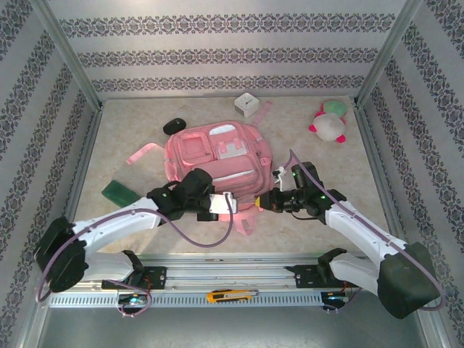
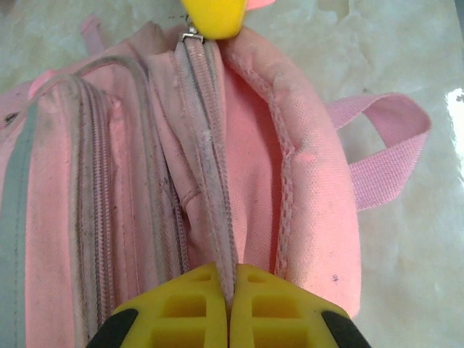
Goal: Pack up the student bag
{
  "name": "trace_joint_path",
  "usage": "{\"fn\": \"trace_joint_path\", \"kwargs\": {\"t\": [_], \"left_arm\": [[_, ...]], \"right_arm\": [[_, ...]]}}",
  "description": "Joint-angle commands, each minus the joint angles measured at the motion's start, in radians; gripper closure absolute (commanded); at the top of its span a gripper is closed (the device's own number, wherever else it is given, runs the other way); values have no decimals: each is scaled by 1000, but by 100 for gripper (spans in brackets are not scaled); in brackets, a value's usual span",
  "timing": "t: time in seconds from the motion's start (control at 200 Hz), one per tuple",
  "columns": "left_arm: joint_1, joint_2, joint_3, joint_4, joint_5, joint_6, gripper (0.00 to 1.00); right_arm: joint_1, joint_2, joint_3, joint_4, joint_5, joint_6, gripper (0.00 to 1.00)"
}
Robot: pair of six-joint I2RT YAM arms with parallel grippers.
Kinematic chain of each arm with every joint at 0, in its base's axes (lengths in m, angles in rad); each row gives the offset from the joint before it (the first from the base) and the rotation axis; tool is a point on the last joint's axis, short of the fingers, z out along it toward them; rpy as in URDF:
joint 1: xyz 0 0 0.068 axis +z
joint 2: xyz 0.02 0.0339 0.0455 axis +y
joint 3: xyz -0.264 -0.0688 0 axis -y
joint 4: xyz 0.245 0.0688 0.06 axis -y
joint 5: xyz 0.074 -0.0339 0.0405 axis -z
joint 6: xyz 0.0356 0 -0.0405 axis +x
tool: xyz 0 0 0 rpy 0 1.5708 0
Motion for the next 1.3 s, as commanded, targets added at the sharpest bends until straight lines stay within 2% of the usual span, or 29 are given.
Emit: {"fn": "trace_joint_path", "kwargs": {"t": [0.0, 0.075, 0.15, 0.185, 0.26, 0.355, 0.604, 0.659, 0.684, 0.764, 0.834, 0.894, 0.974, 1.074, 1.294], "left_arm": [[38, -79, -35, -242, -48, 59, 95], [38, -94, -47, -208, -4, 25, 76], [38, -104, -53, -113, 23, -66, 47], [36, -107, -59, -50, 3, -127, 41], [17, -108, -76, 70, 7, -212, 34], [-36, -74, -95, 206, 34, -242, 30], [-105, 185, 10, 294, -21, -278, 25], [-106, 226, 21, 307, -44, -288, 28], [-106, 237, 23, 309, -57, -288, 34], [-106, 235, 13, 319, -84, -292, 69], [-103, 193, -23, 346, -75, -301, 86], [-103, 148, -55, 342, -66, -303, 98], [-102, 81, -93, 301, -45, -285, 100], [-100, -15, -133, 233, -11, -240, 100], [-90, -223, -199, 159, 86, -155, 100]], "right_arm": [[27, 5, -11, 11, 70, 12, 100], [80, 26, 1, 37, 76, 24, 100], [114, 43, 4, 60, 79, 36, 100], [124, 48, 0, 75, 82, 43, 100], [137, 53, -12, 103, 85, 56, 100], [140, 62, -15, 116, 78, 64, 100], [153, 56, -8, 119, 89, 78, 100], [157, 54, -6, 118, 90, 80, 100], [157, 51, -6, 116, 89, 81, 100], [154, 37, -4, 98, 99, 82, 100], [114, 23, -8, 58, 116, 80, 100], [34, 9, -28, 45, 107, 82, 100], [-74, -10, -51, 46, 96, 68, 100], [-164, -12, -45, 43, 94, 36, 100], [-236, 79, 10, 67, 162, -19, 100]]}}
